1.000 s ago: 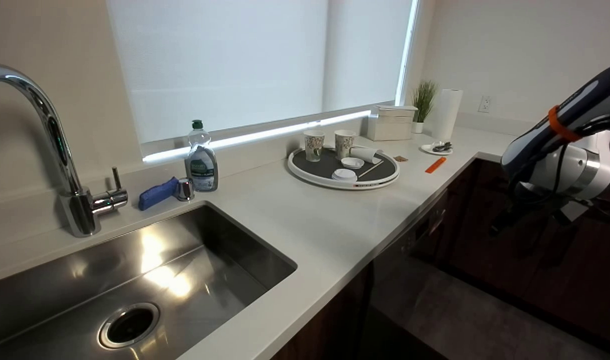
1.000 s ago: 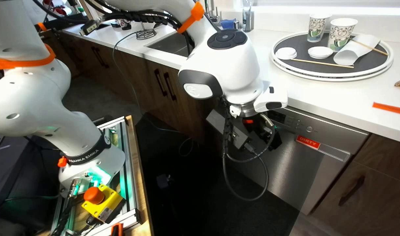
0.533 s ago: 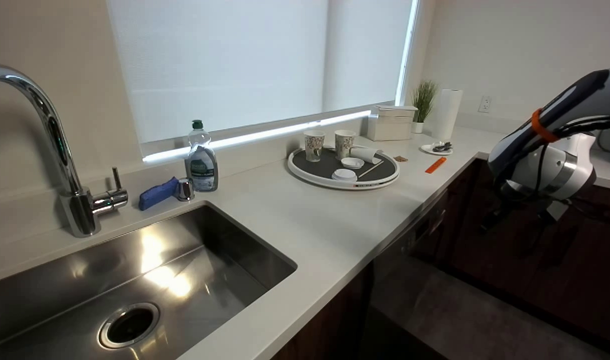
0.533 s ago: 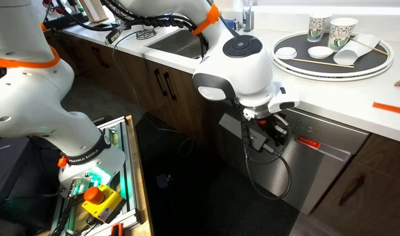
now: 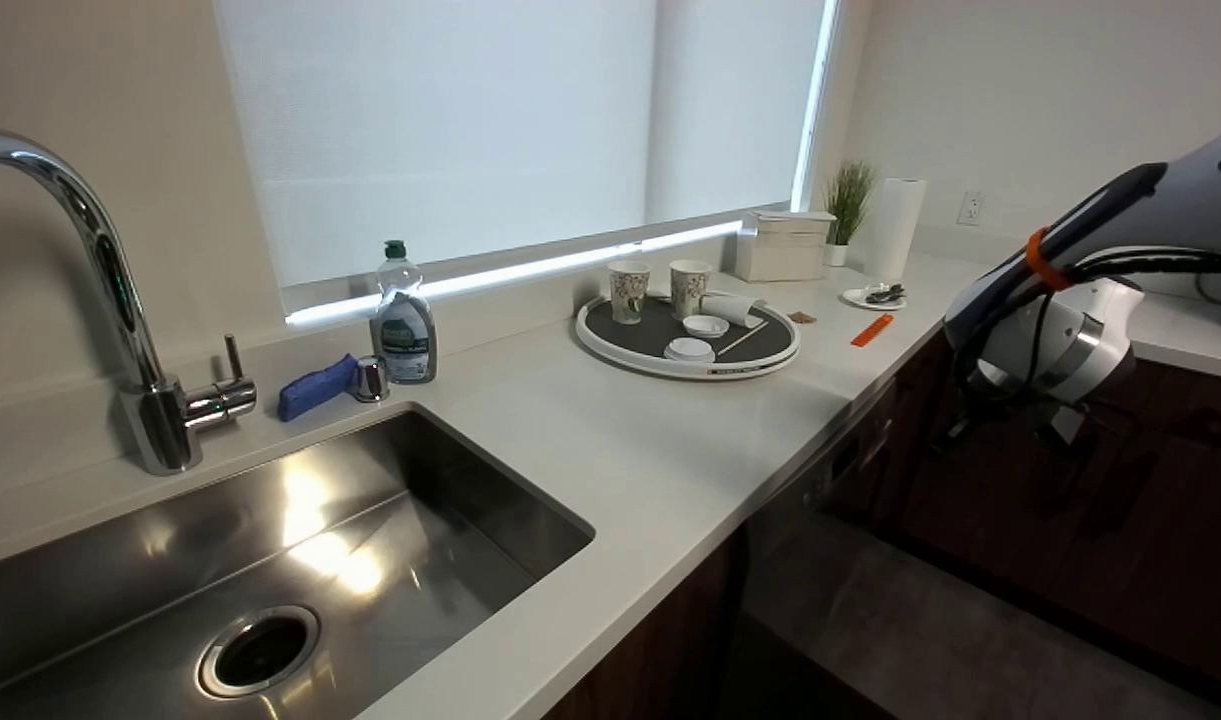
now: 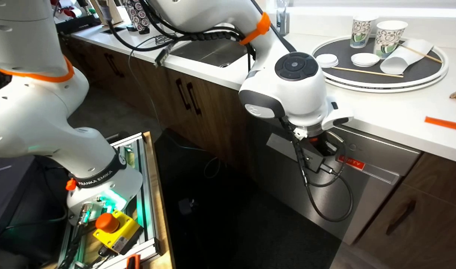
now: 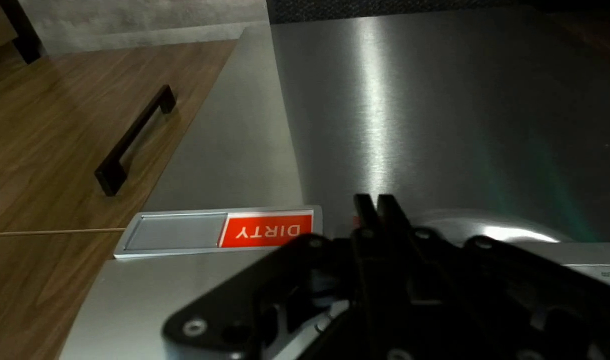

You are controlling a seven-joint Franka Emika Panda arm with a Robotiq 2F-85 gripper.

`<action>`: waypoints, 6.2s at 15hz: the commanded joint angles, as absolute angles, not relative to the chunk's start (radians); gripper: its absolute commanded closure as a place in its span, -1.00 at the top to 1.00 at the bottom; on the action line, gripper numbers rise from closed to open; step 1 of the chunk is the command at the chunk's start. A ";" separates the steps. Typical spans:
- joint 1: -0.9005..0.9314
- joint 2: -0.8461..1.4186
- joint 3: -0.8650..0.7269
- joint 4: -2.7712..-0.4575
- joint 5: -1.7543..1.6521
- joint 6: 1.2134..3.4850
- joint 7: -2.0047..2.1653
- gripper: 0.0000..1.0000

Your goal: Press a button on the dishwasher.

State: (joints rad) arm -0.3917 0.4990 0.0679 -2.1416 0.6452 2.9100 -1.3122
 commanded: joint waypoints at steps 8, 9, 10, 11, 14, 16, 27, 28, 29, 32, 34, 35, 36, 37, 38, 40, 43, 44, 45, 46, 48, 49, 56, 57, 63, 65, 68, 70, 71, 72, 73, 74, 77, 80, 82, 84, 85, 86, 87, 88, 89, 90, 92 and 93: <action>-0.521 0.657 0.230 -1.975 0.691 2.934 -1.422 -1.00; -0.529 0.668 0.242 -1.963 0.691 2.936 -1.424 -1.00; -0.537 0.673 0.253 -1.956 0.691 2.935 -1.424 -1.00; -0.545 0.677 0.264 -1.951 0.690 2.936 -1.425 -1.00; -0.564 0.697 0.292 -1.929 0.687 2.935 -1.423 -1.00; -0.570 0.707 0.305 -1.920 0.681 2.933 -1.419 -1.00; -0.624 0.760 0.386 -1.879 0.665 2.953 -1.401 -1.00; -0.635 0.765 0.399 -1.877 0.667 2.957 -1.404 -1.00; -0.647 0.769 0.412 -1.877 0.671 2.963 -1.404 -1.00; -0.685 0.783 0.455 -1.873 0.678 2.975 -1.407 -1.00; -0.713 0.794 0.486 -1.870 0.683 2.980 -1.407 -1.00; -0.726 0.796 0.500 -1.872 0.684 2.976 -1.405 -1.00; -0.743 0.800 0.517 -1.871 0.689 2.973 -1.402 -1.00; -0.753 0.805 0.528 -1.870 0.690 2.974 -1.396 -1.00; -0.765 0.807 0.539 -1.872 0.693 2.971 -1.389 -1.00; -0.787 0.818 0.560 -1.870 0.697 2.974 -1.389 -1.00; -0.807 0.826 0.580 -1.873 0.703 2.977 -1.386 -1.00; -0.811 0.828 0.584 -1.873 0.704 2.980 -1.385 -1.00; -0.813 0.829 0.587 -1.874 0.703 2.984 -1.385 -1.00; -0.815 0.830 0.589 -1.875 0.701 2.984 -1.383 -1.00; -0.816 0.830 0.589 -1.876 0.696 2.987 -1.380 -1.00; -0.816 0.830 0.589 -1.877 0.695 2.987 -1.378 -1.00; -0.782 0.794 0.538 -1.908 0.659 2.987 -1.346 -1.00; -0.769 0.783 0.518 -1.916 0.645 2.973 -1.332 -1.00; -0.671 0.724 0.374 -1.962 0.536 3.008 -1.213 -1.00; -0.659 0.718 0.348 -1.969 0.483 3.029 -1.163 -1.00; -0.660 0.715 0.338 -1.971 0.405 3.038 -1.095 -1.00; -0.671 0.717 0.350 -1.965 0.367 3.035 -1.066 -1.00; -0.673 0.717 0.353 -1.961 0.351 3.033 -1.051 -1.00; -0.673 0.717 0.354 -1.958 0.334 3.032 -1.037 -1.00; -0.674 0.717 0.357 -1.954 0.321 3.028 -1.024 -1.00; -0.677 0.717 0.361 -1.952 0.307 3.024 -1.012 -1.00; -0.678 0.718 0.365 -1.945 0.274 3.020 -0.979 -1.00; -0.680 0.724 0.371 -1.938 0.249 3.016 -0.952 -1.00; -0.682 0.728 0.377 -1.934 0.236 3.015 -0.937 -1.00; -0.685 0.731 0.383 -1.931 0.227 3.015 -0.928 -1.00; -0.685 0.731 0.385 -1.931 0.222 3.015 -0.922 -1.00; -0.685 0.733 0.386 -1.929 0.217 3.016 -0.918 -1.00; -0.686 0.735 0.388 -1.928 0.212 3.017 -0.914 -1.00; -0.689 0.738 0.391 -1.927 0.207 3.017 -0.911 -1.00; -0.690 0.740 0.392 -1.926 0.205 3.021 -0.909 -1.00; -0.696 0.744 0.398 -1.925 0.203 3.025 -0.911 -1.00; -0.706 0.749 0.409 -1.924 0.201 3.028 -0.915 -1.00; -0.709 0.751 0.412 -1.923 0.201 3.031 -0.916 -1.00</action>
